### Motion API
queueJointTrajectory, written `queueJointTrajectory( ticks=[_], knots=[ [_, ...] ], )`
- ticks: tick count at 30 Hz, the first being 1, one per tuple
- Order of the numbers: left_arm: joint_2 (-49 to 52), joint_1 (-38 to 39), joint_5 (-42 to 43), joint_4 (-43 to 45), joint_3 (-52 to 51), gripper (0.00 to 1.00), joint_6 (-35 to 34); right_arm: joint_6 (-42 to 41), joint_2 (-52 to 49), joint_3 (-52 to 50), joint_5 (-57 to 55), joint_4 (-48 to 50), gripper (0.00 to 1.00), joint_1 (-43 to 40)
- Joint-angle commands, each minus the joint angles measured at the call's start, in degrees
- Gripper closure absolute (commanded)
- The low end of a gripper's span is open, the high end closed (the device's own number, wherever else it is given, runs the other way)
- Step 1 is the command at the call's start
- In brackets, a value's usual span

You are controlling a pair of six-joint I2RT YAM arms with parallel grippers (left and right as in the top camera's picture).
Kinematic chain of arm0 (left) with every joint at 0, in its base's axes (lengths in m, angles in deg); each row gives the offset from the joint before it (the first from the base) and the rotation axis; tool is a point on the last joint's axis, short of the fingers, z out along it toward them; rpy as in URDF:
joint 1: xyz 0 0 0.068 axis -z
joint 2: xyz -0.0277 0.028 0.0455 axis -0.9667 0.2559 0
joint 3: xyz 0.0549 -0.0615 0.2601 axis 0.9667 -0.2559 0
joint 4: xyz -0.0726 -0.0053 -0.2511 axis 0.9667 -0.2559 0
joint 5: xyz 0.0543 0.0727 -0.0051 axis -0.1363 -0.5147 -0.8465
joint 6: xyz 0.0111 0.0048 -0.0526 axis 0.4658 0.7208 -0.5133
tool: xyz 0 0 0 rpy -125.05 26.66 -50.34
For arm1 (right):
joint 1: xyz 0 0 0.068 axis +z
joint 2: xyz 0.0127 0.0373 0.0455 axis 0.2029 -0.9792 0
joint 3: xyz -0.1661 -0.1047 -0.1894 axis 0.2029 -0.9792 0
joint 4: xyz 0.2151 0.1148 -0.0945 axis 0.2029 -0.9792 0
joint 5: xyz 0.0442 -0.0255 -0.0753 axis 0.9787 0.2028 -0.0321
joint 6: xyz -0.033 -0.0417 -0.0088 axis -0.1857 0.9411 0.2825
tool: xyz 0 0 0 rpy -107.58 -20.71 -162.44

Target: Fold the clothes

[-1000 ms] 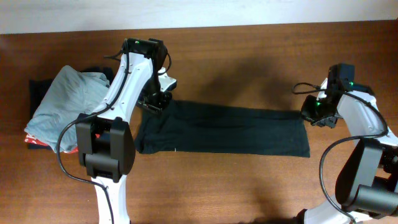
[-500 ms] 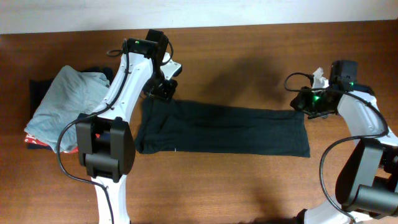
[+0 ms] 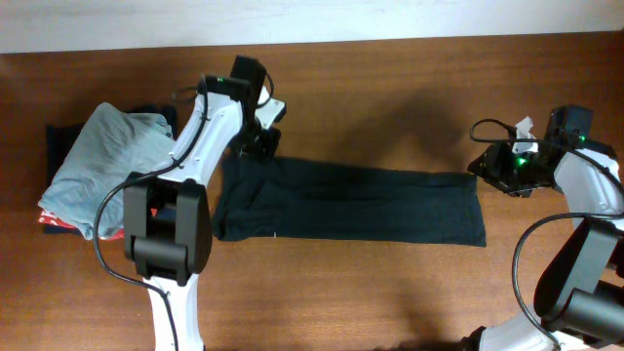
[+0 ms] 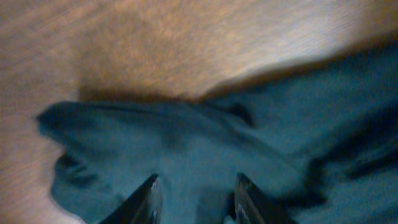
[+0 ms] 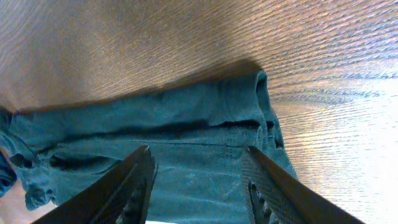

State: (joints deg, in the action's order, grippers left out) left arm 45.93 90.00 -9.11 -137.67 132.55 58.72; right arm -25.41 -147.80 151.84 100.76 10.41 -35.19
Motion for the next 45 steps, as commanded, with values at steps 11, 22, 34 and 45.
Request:
queueJointTrajectory(
  ticks=[11,22,34,45],
  knots=[
    [0.68,-0.52,-2.29,2.62,-6.32,0.53,-5.86,2.34,-1.66,-0.07,-4.81,-1.38,0.43,-0.74],
    [0.31,-0.74,-1.92,0.07,-4.26,0.53,-5.86,13.62,-12.09,-0.04,-0.52,-2.34,0.43,-6.93],
    [-2.01,-0.79,-1.81,-9.01,7.17,0.52,-5.86,28.22,-18.91,-0.26,8.79,-9.46,0.42,-7.82],
    [-2.95,-1.01,-1.84,-10.12,7.37,0.52,-5.81,28.15,-20.26,-0.44,8.63,-9.49,0.42,-5.7]
  ],
)
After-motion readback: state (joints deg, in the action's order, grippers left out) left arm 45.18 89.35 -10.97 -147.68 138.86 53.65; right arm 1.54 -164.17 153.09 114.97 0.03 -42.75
